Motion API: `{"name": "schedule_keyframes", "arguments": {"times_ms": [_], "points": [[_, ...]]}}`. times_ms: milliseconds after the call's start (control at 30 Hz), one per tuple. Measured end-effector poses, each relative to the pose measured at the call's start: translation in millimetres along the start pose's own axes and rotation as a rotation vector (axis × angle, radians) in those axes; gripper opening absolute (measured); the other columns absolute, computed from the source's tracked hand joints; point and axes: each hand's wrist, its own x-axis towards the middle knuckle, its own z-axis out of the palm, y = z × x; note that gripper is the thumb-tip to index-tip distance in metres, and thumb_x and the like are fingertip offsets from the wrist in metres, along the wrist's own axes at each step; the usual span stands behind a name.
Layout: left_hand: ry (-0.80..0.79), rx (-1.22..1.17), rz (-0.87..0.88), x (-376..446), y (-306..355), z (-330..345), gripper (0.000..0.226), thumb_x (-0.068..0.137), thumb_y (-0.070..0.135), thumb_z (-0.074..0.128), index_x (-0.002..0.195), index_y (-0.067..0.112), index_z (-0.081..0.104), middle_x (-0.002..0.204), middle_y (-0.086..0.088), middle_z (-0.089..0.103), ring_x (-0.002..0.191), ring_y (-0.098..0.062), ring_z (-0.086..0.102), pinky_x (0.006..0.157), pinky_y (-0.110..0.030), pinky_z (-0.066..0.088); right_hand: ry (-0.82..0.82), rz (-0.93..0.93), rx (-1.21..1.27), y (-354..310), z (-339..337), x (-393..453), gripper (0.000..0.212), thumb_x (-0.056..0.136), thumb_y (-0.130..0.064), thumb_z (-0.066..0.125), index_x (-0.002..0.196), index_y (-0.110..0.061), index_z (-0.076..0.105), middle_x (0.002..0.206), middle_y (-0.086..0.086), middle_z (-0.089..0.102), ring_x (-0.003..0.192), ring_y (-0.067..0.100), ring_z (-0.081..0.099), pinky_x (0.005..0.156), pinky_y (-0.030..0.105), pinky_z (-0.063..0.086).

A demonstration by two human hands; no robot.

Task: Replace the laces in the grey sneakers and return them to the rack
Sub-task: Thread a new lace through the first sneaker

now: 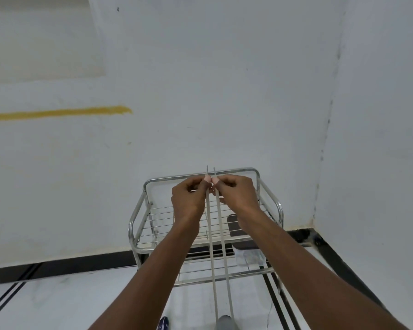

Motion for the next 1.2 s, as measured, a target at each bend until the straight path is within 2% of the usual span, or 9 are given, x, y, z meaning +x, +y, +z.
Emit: {"name": "schedule_keyframes", "arguments": {"times_ms": [433,600,667,767,900,967,1067,1133,1200], "points": [[-0.025,-0.085,-0.053,-5.7,1.1,5.3,0.009,0.089,0.029,0.079,0.096,0.024,0.081,0.095,0.007,0.08,0.101,-0.009,0.072,0.102,-0.04,0.054,-0.006,0.059,0.092,1.0,-6.2,-0.1,0.01,0.092,-0.031,0.074,0.095,-0.025,0.08,0.091,-0.009,0.077,0.092,0.009,0.072,0.094,0.04,0.058],[0.018,-0.011,-0.079,-13.6,-18.7,2.3,0.012,0.087,0.037,0.08,0.095,0.029,0.08,0.092,0.012,0.078,0.094,0.0,0.069,0.089,-0.03,0.055,-0.017,0.013,0.018,24.9,-13.7,-4.2,0.01,0.093,-0.026,0.073,0.1,-0.021,0.077,0.086,-0.005,0.077,0.09,0.01,0.072,0.09,0.036,0.059],[0.033,0.043,-0.1,-25.0,-45.3,-6.0,0.013,0.089,0.035,0.078,0.095,0.024,0.08,0.087,0.008,0.077,0.085,-0.005,0.07,0.082,-0.029,0.056,-0.031,-0.008,-0.087,52.1,-18.1,-13.0,0.013,0.093,-0.026,0.072,0.105,-0.023,0.074,0.084,-0.004,0.076,0.086,0.008,0.071,0.083,0.032,0.058],[0.014,0.101,-0.183,-55.8,-111.8,-24.1,0.013,0.091,0.029,0.077,0.09,0.016,0.079,0.074,0.0,0.074,0.071,-0.012,0.069,0.072,-0.031,0.059,-0.088,0.004,-0.202,117.3,-23.9,-40.6,0.011,0.092,-0.029,0.072,0.094,-0.02,0.076,0.079,-0.004,0.075,0.076,0.006,0.07,0.072,0.023,0.055],[0.063,0.195,-0.375,-108.0,-215.1,-46.5,0.012,0.093,0.021,0.075,0.092,0.009,0.077,0.08,-0.007,0.076,0.074,-0.018,0.072,0.081,-0.037,0.062,-0.171,0.111,-0.321,217.9,-33.3,-89.1,0.017,0.092,-0.031,0.072,0.08,-0.019,0.074,0.07,-0.007,0.072,0.06,-0.002,0.063,0.059,0.01,0.043],[0.094,0.215,-0.483,-130.7,-256.0,-55.2,0.022,0.094,0.021,0.073,0.111,0.006,0.073,0.092,-0.01,0.076,0.082,-0.022,0.074,0.09,-0.043,0.061,-0.235,0.17,-0.375,259.3,-40.0,-110.1,0.016,0.092,-0.028,0.072,0.081,-0.017,0.075,0.072,-0.006,0.073,0.065,0.003,0.069,0.061,0.015,0.047],[0.088,0.345,-0.616,-172.4,-307.8,-61.4,0.068,0.093,0.035,0.073,0.15,0.011,0.044,0.116,-0.005,0.069,0.103,-0.027,0.069,0.1,-0.045,0.054,-0.337,0.249,-0.445,321.3,-47.3,-140.5,0.007,0.089,-0.017,0.074,0.085,-0.018,0.08,0.073,-0.006,0.075,0.068,0.007,0.072,0.061,0.018,0.049],[0.079,0.466,-0.602,-195.9,-327.4,-61.6,0.063,0.091,0.043,0.074,0.142,0.015,0.051,0.113,-0.002,0.069,0.103,-0.024,0.067,0.096,-0.04,0.054,-0.362,0.259,-0.501,351.5,-47.7,-155.6,0.006,0.086,-0.019,0.077,0.086,-0.023,0.081,0.076,-0.007,0.075,0.072,0.005,0.071,0.065,0.02,0.051],[0.007,0.549,-0.566,-211.0,-339.4,-58.8,0.047,0.087,0.049,0.076,0.119,0.017,0.065,0.104,0.0,0.07,0.097,-0.02,0.067,0.092,-0.039,0.055,-0.38,0.253,-0.516,369.5,-44.3,-164.9,0.003,0.084,-0.021,0.079,0.085,-0.022,0.082,0.078,-0.007,0.076,0.073,0.004,0.07,0.067,0.02,0.051]]}}
